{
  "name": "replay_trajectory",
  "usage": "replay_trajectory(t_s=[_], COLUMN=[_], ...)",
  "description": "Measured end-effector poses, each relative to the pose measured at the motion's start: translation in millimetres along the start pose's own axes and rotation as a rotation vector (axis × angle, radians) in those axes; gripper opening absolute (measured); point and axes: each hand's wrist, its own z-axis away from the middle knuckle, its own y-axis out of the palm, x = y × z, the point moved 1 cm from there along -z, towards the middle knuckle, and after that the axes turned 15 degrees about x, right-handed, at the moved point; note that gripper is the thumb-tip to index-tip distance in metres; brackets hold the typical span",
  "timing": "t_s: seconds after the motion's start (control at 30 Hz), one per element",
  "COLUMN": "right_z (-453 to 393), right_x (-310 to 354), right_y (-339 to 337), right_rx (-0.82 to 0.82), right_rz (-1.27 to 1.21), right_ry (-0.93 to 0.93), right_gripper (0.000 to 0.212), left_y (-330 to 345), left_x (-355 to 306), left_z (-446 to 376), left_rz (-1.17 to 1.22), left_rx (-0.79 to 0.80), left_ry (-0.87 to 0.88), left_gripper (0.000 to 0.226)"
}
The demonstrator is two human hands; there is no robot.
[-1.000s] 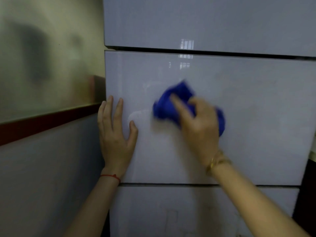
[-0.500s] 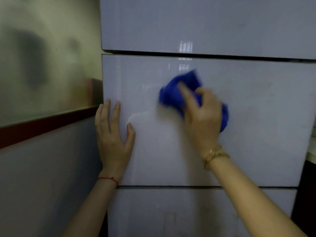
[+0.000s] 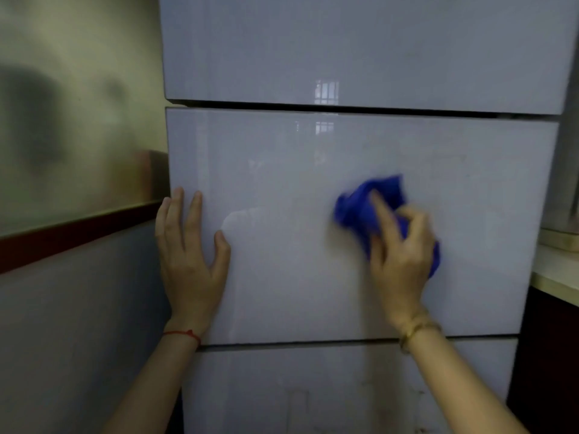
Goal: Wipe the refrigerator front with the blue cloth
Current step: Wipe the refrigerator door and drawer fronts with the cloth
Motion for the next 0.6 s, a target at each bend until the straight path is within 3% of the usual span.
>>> replay_trajectory(t_s=[0.07,0.13,0.2,0.33,0.4,0.5,0.6], right_z=[59,98,88,-9,-58,-69,-7], right_x=[6,-7,-29,-57,-50,-11,35], right_y=[8,6,-4,-22,-23,-6,13], right_rx=[0.114,0.183,0.154,-0.087,-0.159,-0.105,0.017], right_rz=[0.082,0.119,0.064,-0.129,-0.137,-0.045,0.097], right_ry=[-0.185,-0.250,-0.130,0.254,0.304,0.127,-0.254], right_gripper=[0.068,0.072,0.065,0.037,0.034,0.039,0.050], left_y=[0,0,0,2,3,3,3], left_x=[1,2,1,0,1,2,2], left_z=[0,0,-1,0,0,0,0], left_rz=[-0.002,-0.014,-0.016,-0.012,-0.020,-0.016,-0.014], left_rx=[-0.002,-0.008,-0.018,-0.022,-0.022,-0.017,-0.012], left_ry=[0.006,0.011,0.014,-0.001,-0.001,0.000,0.002], left_gripper=[0.053,0.053,0.052,0.053,0.053,0.054,0.054])
